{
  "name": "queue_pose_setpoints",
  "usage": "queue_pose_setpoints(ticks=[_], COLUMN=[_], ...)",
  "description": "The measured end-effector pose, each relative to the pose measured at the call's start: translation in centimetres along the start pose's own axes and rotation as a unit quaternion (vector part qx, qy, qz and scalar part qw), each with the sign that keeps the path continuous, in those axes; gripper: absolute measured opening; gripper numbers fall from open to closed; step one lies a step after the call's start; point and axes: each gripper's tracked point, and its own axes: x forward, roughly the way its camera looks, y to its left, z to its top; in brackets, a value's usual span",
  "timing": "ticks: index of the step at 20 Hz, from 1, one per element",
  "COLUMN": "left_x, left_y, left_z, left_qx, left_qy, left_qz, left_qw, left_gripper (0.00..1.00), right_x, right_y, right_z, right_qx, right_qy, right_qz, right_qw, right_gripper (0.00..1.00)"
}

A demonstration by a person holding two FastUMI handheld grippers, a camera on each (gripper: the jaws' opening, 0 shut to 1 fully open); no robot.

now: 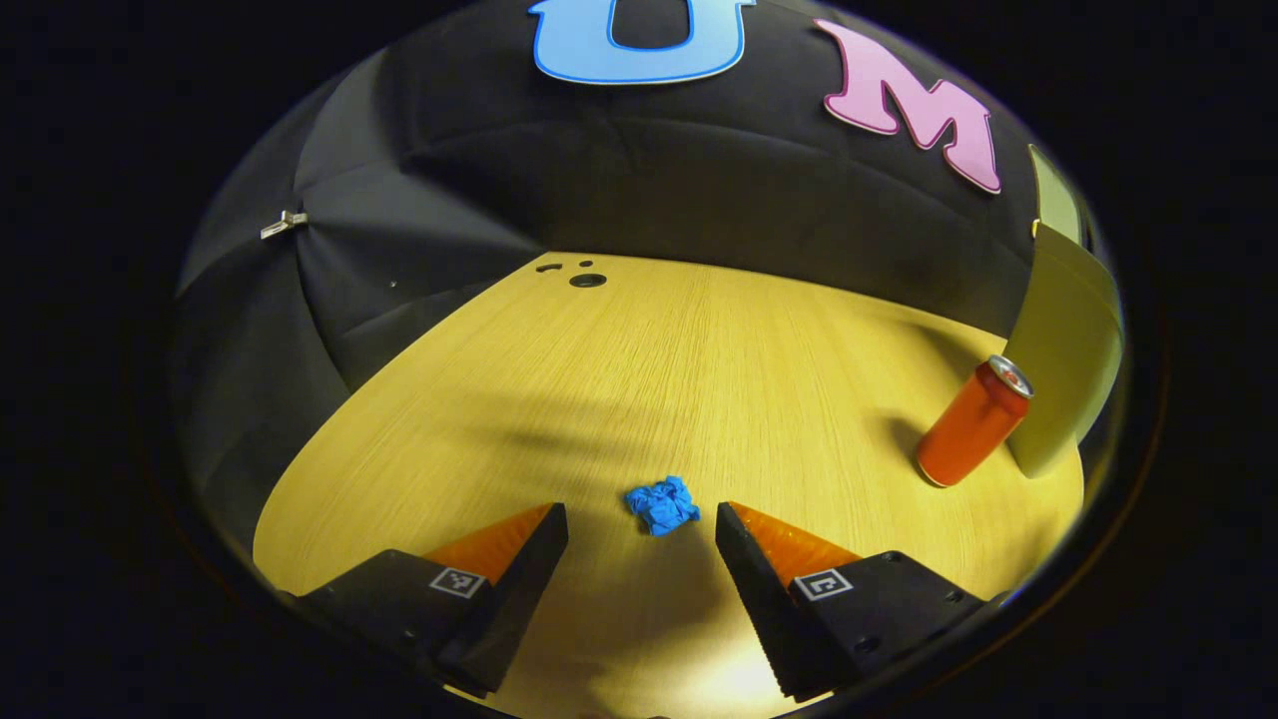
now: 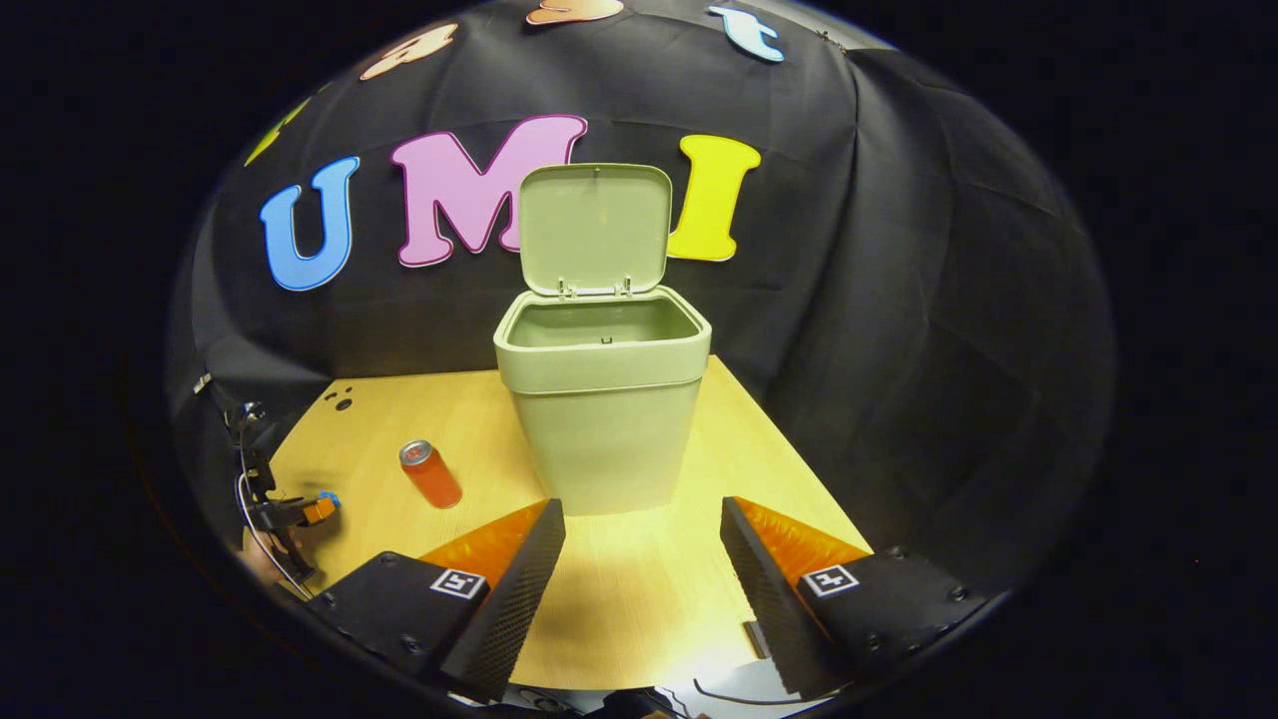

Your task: Press the lid of the desktop garbage bin to open it, pick up the crumpled paper on the desktop and throw it into the bin, then pick up the pop can on the desktop and drop it into the bin, and finally close the garbage bin lid.

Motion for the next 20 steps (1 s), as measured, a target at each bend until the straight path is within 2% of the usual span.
queue_pose_setpoints(ticks=[9,10,13,14,18,20], left_x=[2.7,2.9,2.8,2.8,3.1,3.2], left_y=[-0.5,-0.8,-1.3,-1.6,-2.1,-2.3], left_z=[-0.2,-0.2,-0.2,-0.2,-0.1,0.0], left_qx=[0.008,0.008,0.01,0.01,0.02,0.023], left_qy=[0.002,0.004,0.004,0.004,-0.003,-0.003], left_qz=[0.021,0.023,0.021,0.017,0.005,0.003], left_qw=[1.0,1.0,1.0,1.0,1.0,1.0], left_gripper=[0.98,0.94,0.74,0.72,0.44,0.36], right_x=[1.6,1.8,2.2,2.4,3.1,3.5], right_y=[0.3,0.5,0.8,0.9,0.9,0.9], right_z=[-1.5,-1.7,-1.8,-1.9,-2.8,-3.8], right_qx=[0.001,0.002,0.0,-0.002,-0.001,0.0], right_qy=[0.024,0.027,0.029,0.029,0.039,0.05], right_qz=[0.005,0.009,0.016,0.018,0.027,0.032], right_qw=[1.0,1.0,0.999,0.999,0.999,0.998], right_gripper=[0.99,0.98,0.99,0.99,0.99,0.99])
